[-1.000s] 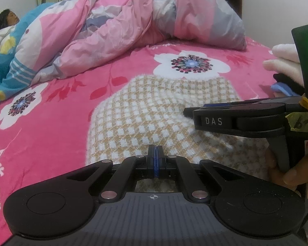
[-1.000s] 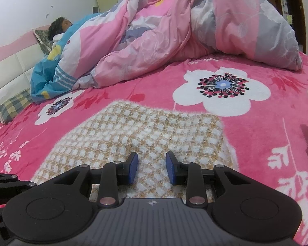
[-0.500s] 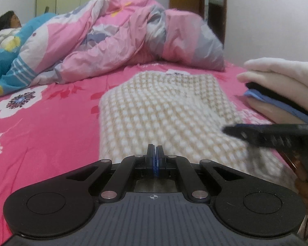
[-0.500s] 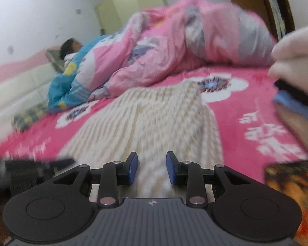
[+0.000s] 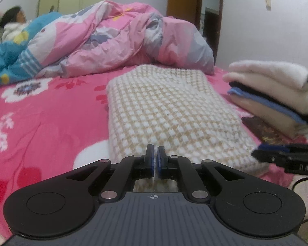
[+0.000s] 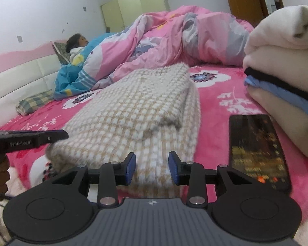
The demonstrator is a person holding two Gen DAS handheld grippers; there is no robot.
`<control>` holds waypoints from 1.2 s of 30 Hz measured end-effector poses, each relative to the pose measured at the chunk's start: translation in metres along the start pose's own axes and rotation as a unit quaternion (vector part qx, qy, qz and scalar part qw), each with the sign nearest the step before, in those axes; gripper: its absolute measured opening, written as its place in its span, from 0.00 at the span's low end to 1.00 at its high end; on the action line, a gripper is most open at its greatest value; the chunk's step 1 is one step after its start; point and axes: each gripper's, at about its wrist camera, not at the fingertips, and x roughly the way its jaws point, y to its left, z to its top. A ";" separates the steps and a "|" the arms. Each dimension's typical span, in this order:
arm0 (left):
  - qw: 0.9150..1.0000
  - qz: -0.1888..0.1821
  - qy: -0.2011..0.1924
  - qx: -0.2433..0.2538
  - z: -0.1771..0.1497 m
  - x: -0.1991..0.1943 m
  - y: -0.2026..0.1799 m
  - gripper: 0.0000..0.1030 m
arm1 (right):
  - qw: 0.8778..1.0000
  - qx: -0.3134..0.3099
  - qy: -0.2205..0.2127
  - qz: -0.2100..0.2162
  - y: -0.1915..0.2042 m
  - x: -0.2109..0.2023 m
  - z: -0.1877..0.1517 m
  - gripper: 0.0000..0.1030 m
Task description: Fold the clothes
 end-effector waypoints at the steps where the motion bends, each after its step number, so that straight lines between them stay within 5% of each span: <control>1: 1.000 -0.006 0.000 -0.019 0.000 -0.004 0.005 0.11 | 1.000 0.005 0.009 -0.002 -0.002 -0.006 -0.002 0.41; 2: 0.999 -0.013 0.001 -0.039 0.000 -0.009 0.010 0.15 | 1.000 0.016 0.021 -0.003 -0.006 -0.010 -0.003 0.41; 4: 0.996 -0.023 0.008 -0.085 0.002 -0.015 0.022 0.44 | 0.997 0.059 0.051 0.002 -0.018 -0.015 -0.006 0.41; 5: 0.994 -0.027 0.014 -0.107 0.003 -0.016 0.028 0.46 | 0.995 0.088 0.054 0.008 -0.025 -0.019 -0.007 0.41; 12: 0.967 -0.097 0.016 -0.235 0.006 -0.011 0.068 0.54 | 0.976 0.206 0.030 0.064 -0.057 -0.020 0.010 0.45; 22: 0.954 -0.135 0.073 -0.258 -0.007 0.026 0.082 0.65 | 0.954 0.277 0.091 0.065 -0.067 0.028 0.019 0.64; 28: 0.926 -0.189 0.085 -0.315 -0.021 0.048 0.099 0.67 | 0.948 0.289 0.116 0.071 -0.063 0.044 0.023 0.69; 33: 0.926 -0.204 0.079 -0.308 -0.021 0.049 0.097 0.68 | 0.947 0.284 0.134 0.065 -0.053 0.053 0.028 0.71; 36: 0.911 -0.226 0.081 -0.335 -0.020 0.045 0.107 0.67 | 0.948 0.276 0.140 0.079 -0.044 0.056 0.032 0.70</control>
